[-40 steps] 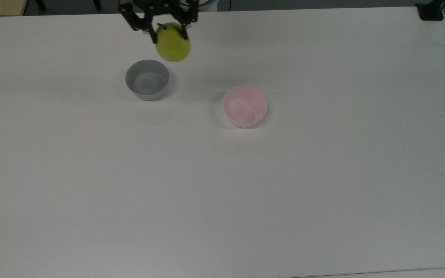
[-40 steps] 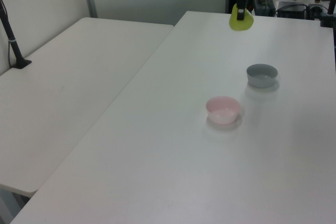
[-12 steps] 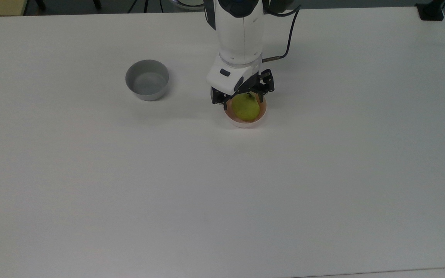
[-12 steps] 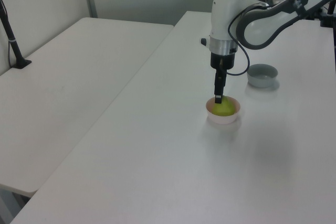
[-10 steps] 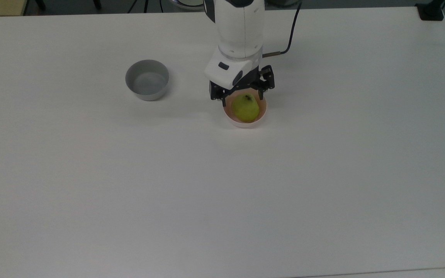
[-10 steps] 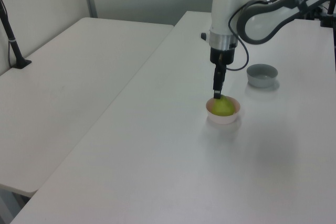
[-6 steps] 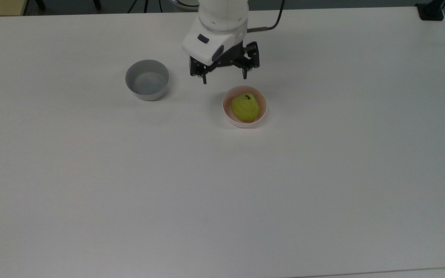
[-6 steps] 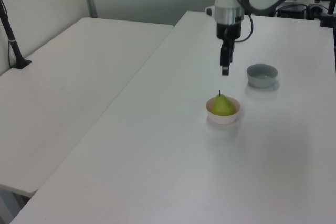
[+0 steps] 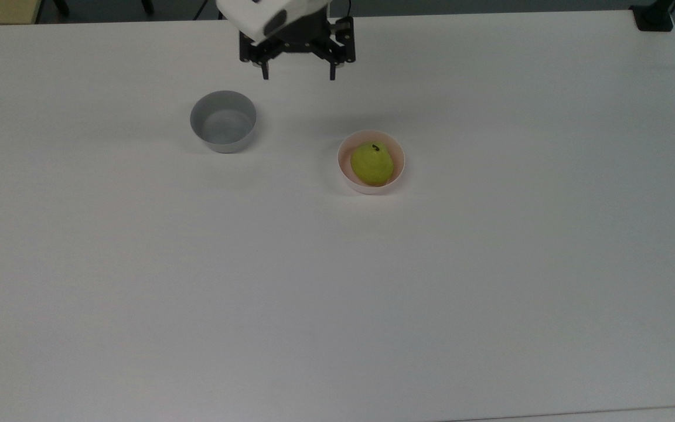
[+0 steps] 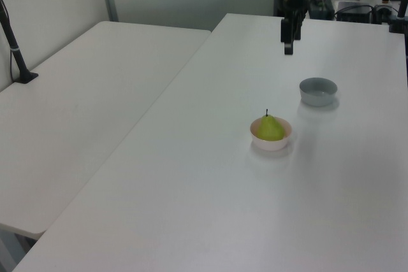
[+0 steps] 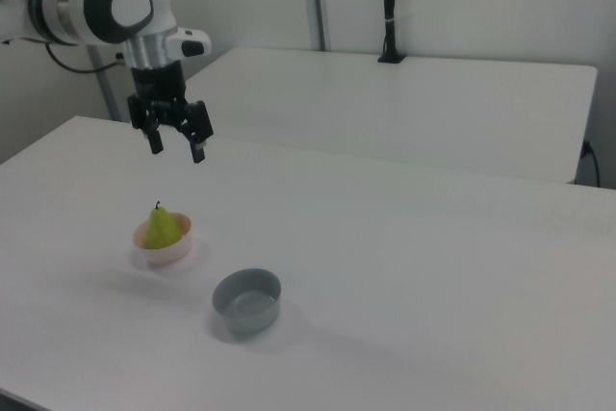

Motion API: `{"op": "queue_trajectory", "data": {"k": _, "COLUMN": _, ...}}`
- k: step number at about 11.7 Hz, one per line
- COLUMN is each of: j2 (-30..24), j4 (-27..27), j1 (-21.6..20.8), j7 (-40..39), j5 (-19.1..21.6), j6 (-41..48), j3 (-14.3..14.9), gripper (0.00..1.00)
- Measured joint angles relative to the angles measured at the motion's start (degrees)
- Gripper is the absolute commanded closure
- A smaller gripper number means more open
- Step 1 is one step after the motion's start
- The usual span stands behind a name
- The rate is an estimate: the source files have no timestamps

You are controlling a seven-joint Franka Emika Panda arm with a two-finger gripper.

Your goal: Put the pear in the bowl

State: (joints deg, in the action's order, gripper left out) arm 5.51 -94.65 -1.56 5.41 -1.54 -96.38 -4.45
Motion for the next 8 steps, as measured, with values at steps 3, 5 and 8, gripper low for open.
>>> {"op": "queue_trajectory", "data": {"k": 3, "j2": -2.7, "j4": 1.6, "j1": 4.3, "j7": 1.2, "j5": 0.0, "j6": 1.6, "j3": 0.0, "gripper": 0.00}}
{"op": "queue_trajectory", "data": {"k": 5, "j2": -5.0, "j4": 1.7, "j1": 6.0, "j7": 1.6, "j5": 0.0, "j6": 3.2, "j3": 0.2, "gripper": 0.00}}
{"op": "queue_trajectory", "data": {"k": 8, "j2": -6.4, "j4": 1.7, "j1": 6.0, "j7": 1.0, "j5": 0.0, "j6": 3.4, "j3": 2.5, "gripper": 0.00}}
